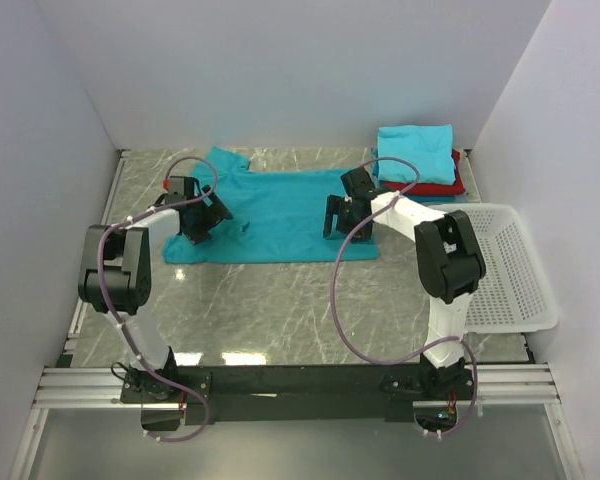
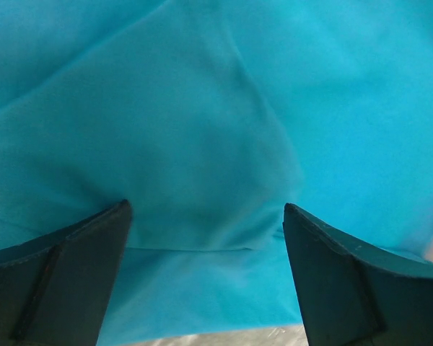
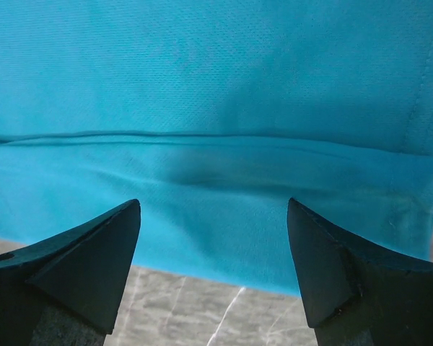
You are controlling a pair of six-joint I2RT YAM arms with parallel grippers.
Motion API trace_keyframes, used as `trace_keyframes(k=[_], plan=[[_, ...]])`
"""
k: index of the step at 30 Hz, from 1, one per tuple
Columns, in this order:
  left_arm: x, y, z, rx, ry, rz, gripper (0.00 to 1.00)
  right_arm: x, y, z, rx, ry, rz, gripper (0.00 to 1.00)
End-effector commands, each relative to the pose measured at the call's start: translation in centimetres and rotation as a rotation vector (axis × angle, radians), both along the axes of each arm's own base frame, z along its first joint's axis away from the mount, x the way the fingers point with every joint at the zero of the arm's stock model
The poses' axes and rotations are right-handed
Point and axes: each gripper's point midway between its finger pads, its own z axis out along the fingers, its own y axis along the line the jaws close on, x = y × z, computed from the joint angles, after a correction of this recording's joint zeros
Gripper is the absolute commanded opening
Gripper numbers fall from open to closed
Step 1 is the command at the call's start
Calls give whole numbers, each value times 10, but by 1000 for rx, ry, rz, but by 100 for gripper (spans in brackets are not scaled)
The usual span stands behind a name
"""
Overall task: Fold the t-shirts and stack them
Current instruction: Fold the tshirt
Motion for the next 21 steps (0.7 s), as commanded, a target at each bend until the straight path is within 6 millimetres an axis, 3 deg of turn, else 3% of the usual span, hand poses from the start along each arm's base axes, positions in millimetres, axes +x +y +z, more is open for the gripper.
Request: trace_keyframes(k=[1,2,7,12,14,18,20,21], plan=[[-3,-5,-3,-50,-7,-31,95,16,-3,5,-14,-60,-3,89],[-5,-6,-4,-56,3,-32,99,15,-4,3,-22,-58,-6,89],[-14,-5,-14,-48,43,-54,99,-1,-11,-12,-31,-25,-12,89],[-34,1,-31,-25,115,-34,99,-15,-16,-13,-32,-17,-16,89],[-41,4,-27,-11,113,-23,100,-22,-19,-12,-32,-18,-18,89],[-74,14,-30,21,163,31,99,-39,-19,-11,-5,-9,-11,89],[-82,13,-15,3,113,44,99,-57,-19,-12,12,6,-6,90],[-102,13,-25,-4,137,49,100,-63,-18,-13,17,2,-4,90]])
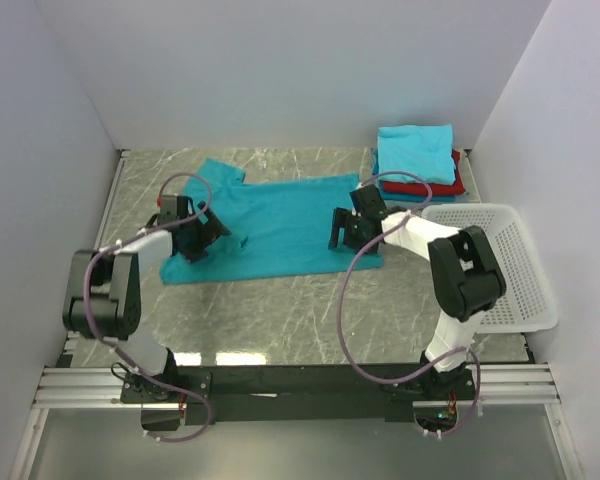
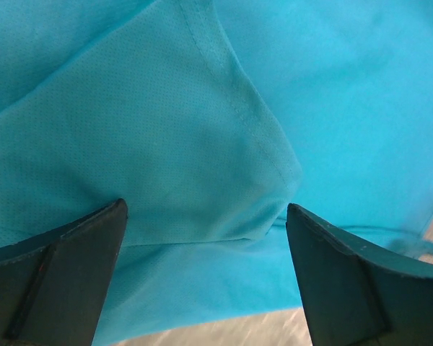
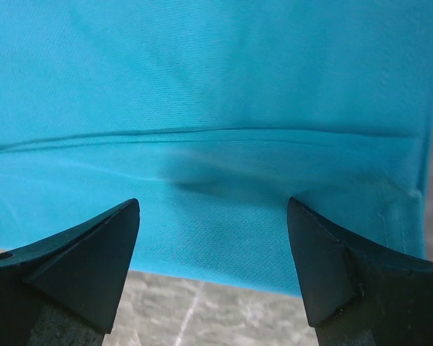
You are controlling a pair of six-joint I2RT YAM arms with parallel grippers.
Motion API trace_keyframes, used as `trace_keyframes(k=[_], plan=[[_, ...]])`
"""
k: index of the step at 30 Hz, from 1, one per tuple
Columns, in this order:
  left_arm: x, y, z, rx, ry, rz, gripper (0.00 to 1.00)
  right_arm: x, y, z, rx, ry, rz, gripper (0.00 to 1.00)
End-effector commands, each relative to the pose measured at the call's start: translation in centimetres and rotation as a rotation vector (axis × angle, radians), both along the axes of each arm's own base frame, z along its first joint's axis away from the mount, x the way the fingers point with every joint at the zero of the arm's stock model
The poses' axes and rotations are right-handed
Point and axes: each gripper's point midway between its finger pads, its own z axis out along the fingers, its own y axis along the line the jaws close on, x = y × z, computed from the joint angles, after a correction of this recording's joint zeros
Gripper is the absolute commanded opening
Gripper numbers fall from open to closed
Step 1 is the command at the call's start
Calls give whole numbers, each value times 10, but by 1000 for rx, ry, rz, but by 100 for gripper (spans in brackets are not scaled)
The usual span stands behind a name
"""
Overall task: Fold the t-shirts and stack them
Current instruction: Fold the tshirt
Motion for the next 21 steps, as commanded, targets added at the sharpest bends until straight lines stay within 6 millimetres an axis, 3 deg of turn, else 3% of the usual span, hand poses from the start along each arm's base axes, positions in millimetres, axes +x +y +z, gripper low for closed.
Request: trace_keyframes(k=[1,2,4,5,6,9,11,12,13,16,20,21], plan=[[-60,9,-21,13,121,56,99,-46,-10,-15,-13,83,-7,90],[-65,9,-10,5,89,68,99,-51,-10,-9,-5,72,-8,90],[-91,13,-19,10,117,92,99,-73,-14,-17,-17,104,2,90],[-98,16,-11,20,95,108,99,-79,-14,-13,-15,90,7,90],[-113,19,-18,30,117,119,99,-86,-15,-14,-20,96,9,90],[-139,27,-11,43,95,173,99,-108,-18,-13,-29,93,11,90],[-143,27,7,21,8,190,99,-121,-17,-10,-13,80,13,90],[-151,28,6,10,9,205,99,-125,-16,-8,-9,72,15,90],[-151,27,22,-10,-61,210,99,-128,-17,-4,5,56,6,90],[-154,22,39,-62,-135,216,99,-130,-17,6,8,19,4,90],[-152,35,83,-36,-274,265,100,-109,-24,49,-11,-125,-26,91],[-146,40,108,-18,-338,282,99,-98,-23,70,-8,-179,-39,91]])
